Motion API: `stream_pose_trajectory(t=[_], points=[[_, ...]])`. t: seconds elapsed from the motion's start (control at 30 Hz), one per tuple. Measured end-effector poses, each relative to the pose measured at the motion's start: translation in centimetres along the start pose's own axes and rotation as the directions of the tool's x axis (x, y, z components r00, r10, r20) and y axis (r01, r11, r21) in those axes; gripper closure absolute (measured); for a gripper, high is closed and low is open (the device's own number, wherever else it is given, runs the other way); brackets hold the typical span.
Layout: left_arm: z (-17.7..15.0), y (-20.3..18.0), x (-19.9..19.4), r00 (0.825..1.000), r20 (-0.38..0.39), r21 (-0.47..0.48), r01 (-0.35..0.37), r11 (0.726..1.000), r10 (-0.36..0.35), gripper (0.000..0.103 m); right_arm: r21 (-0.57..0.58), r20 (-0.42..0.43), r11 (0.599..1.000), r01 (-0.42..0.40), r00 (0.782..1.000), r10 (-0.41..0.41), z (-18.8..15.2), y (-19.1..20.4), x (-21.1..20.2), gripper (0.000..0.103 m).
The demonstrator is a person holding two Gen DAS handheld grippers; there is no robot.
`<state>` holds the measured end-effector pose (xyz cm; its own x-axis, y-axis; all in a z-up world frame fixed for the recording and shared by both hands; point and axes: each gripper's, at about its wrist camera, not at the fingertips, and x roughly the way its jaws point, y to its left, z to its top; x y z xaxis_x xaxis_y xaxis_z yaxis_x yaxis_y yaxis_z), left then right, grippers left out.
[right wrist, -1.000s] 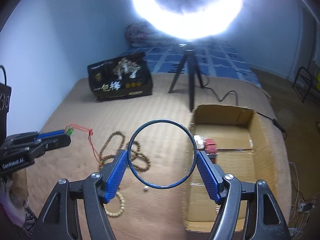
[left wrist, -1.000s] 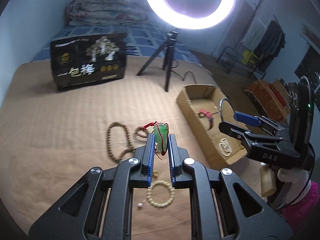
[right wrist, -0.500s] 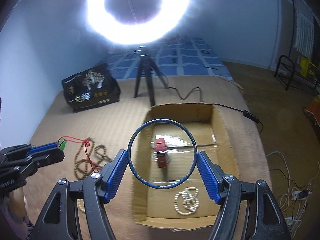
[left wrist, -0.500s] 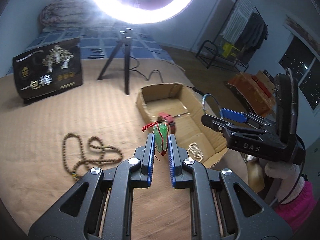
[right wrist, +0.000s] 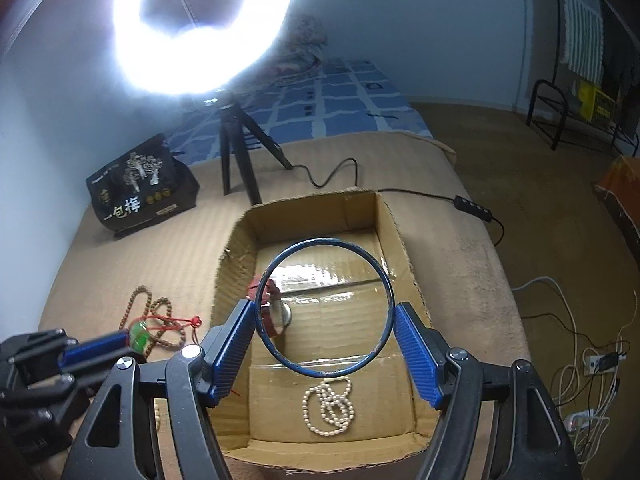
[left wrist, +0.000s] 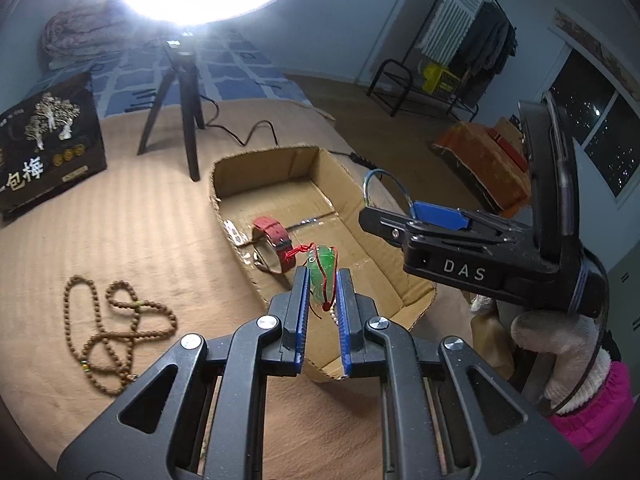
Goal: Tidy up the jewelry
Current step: 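Carry the jade pendant and blue bangle into the box and release both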
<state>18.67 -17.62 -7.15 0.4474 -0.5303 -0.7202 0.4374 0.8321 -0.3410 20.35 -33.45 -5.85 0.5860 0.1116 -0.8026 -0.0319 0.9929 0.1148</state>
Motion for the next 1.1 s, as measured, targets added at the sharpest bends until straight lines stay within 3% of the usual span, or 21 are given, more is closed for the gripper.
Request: stream_pose_trajectory(t=[0.27, 0.67, 0.73, 0.83, 1.1], points=[[-1.3, -0.2, 3.2, 0.998, -0.059, 0.009, -0.024, 1.0, 0.025, 0.092, 0.004, -0.054, 1.0, 0.022, 0.998, -0.022, -0.9, -0.6, 1.9, 0.03], [-2.2, 0.3, 4.5, 0.994, -0.092, -0.001, -0.055, 0.999, 0.054, 0.092, 0.007, -0.083, 1.0, 0.028, 0.996, -0.027, -1.4, -0.5, 3.2, 0.03], [-2.1, 0.4, 4.5, 0.993, -0.099, -0.005, -0.066, 0.998, 0.065, 0.091, 0.014, -0.087, 0.999, 0.038, 0.996, -0.037, -1.4, -0.5, 3.2, 0.024], [-2.1, 0.7, 4.4, 0.992, -0.106, -0.018, -0.077, 0.997, 0.075, 0.07, 0.036, -0.08, 0.998, 0.046, 0.996, -0.043, -1.2, -0.7, 3.0, 0.015], [-2.3, 1.3, 3.7, 0.991, -0.096, -0.026, -0.091, 0.996, 0.088, 0.07, 0.049, -0.06, 0.998, 0.04, 0.997, -0.037, -1.0, -0.6, 2.4, 0.015]])
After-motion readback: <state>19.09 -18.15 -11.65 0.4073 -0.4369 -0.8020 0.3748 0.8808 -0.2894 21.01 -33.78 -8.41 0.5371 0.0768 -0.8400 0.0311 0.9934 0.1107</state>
